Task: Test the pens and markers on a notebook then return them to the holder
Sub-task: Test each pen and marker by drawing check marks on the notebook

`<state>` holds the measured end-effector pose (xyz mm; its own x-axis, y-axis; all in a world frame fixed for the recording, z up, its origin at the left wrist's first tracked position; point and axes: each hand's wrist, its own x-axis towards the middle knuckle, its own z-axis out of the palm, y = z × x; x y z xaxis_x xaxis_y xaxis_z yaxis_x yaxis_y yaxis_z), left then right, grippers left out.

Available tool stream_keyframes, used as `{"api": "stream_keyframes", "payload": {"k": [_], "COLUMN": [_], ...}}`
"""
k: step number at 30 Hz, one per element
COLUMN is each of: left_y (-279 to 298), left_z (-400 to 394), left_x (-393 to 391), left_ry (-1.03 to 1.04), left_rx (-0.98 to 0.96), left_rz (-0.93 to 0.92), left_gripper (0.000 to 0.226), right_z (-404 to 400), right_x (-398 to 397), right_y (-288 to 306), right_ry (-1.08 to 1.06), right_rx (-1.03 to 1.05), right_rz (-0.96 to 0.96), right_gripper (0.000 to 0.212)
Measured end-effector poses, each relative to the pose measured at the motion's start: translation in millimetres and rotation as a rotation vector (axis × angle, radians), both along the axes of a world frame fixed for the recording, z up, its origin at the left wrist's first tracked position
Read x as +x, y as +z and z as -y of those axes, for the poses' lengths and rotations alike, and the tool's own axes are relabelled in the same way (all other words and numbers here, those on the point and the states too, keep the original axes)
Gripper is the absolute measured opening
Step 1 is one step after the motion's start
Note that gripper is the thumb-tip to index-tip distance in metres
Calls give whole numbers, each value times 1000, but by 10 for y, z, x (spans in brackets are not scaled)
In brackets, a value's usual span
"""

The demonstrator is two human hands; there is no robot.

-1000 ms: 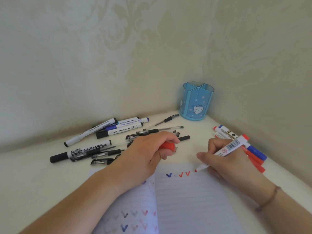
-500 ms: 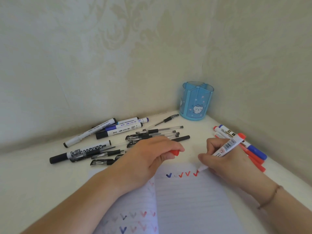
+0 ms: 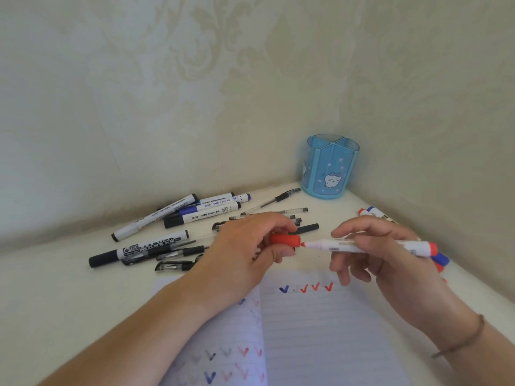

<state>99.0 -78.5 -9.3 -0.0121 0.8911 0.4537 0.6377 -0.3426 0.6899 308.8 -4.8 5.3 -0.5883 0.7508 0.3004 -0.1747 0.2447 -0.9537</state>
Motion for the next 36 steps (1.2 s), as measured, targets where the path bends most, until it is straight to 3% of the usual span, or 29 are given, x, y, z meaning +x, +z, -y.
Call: {"api": "stream_keyframes", "payload": {"k": [11, 14, 17, 20, 22, 27, 36], "left_y": [20, 22, 27, 38, 52, 78, 100], "left_z": [25, 35, 36, 33, 50, 96, 94], "left_x": [25, 49, 42, 9, 8, 54, 107], "left_ry": [-60, -88, -125, -121, -108, -117, -219], "left_rx": [-4, -14, -41, 10, 37, 70, 43], "left_rz": [73, 76, 30, -184, -238, -226, -127], "left_gripper": [16, 11, 13, 34, 37, 21, 28], "right_z": [12, 71, 88, 131, 158, 188, 184], "right_x": [-2, -41, -67, -105, -127, -149, -109], "right_y": [15, 53, 17, 19, 8, -13, 38], "right_ry": [-33, 18, 48, 65, 68, 81, 128], "right_rx": [-27, -34, -32, -38, -26, 19, 71], "right_rz": [9, 53, 47, 4, -15, -51, -13], "right_gripper": [22, 3, 38, 40, 38, 34, 6]}}
